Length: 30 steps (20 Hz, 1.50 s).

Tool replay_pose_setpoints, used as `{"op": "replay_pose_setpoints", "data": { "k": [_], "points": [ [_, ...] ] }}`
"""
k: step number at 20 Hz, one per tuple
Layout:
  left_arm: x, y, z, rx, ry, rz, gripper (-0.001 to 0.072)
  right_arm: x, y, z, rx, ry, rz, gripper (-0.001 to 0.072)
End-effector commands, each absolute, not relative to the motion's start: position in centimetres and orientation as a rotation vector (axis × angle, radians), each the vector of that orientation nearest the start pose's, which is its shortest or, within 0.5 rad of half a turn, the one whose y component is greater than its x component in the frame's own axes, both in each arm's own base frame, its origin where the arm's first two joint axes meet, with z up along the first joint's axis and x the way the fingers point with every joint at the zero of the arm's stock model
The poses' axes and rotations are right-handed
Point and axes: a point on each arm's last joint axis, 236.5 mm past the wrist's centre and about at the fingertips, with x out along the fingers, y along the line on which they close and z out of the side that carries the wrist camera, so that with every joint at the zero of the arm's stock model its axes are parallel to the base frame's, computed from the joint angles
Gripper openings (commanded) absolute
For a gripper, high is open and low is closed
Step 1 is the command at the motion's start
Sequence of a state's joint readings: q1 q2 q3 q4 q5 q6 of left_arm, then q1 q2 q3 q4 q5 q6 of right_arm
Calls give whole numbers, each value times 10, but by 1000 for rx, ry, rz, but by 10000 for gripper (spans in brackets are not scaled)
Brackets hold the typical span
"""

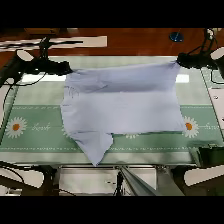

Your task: Fold the shirts.

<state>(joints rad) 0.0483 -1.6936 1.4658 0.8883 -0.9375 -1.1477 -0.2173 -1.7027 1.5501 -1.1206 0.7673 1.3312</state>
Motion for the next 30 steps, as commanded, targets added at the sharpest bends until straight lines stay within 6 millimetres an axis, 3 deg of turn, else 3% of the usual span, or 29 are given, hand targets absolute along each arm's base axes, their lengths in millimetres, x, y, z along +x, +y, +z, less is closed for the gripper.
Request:
{"op": "replay_pose_setpoints", "data": {
  "k": [1,3,6,12,16,18,19,20,21,22,23,25,27,30],
  "points": [
    [484,-118,-6,-315,1149,-547,24,524,-41,10,290,1028,110,32],
    [456,-124,-16,-312,1283,-554,23,495,-40,1,258,1156,120,32],
    [434,-94,-38,-265,1436,-395,23,463,-58,-16,209,1302,49,32],
    [432,-89,-61,-296,1496,-343,24,445,-56,-45,224,1366,30,32],
    [432,-94,-75,-293,1514,-347,31,444,-49,-60,242,1362,33,33],
    [436,-97,-77,-290,1501,-345,99,443,-46,-64,237,1363,36,34],
    [438,-97,-76,-291,1492,-343,218,443,-46,-64,237,1361,36,54],
    [440,-94,-73,-291,1484,-340,423,444,-46,-62,237,1359,36,183],
    [440,-88,-66,-289,1487,-338,496,442,-48,-57,230,1362,42,346],
    [438,-77,-56,-279,1494,-332,496,438,-52,-47,198,1365,57,439],
    [435,-62,-44,-270,1502,-316,496,430,-62,-35,147,1380,58,479],
    [412,-42,-14,-304,1535,-338,495,389,-92,-9,104,1480,-20,482],
    [382,-39,9,-329,1496,-411,495,357,-97,7,194,1482,-30,482],
    [317,-46,-3,-397,1461,-428,496,316,-99,2,309,1403,-17,482]
  ]
}}
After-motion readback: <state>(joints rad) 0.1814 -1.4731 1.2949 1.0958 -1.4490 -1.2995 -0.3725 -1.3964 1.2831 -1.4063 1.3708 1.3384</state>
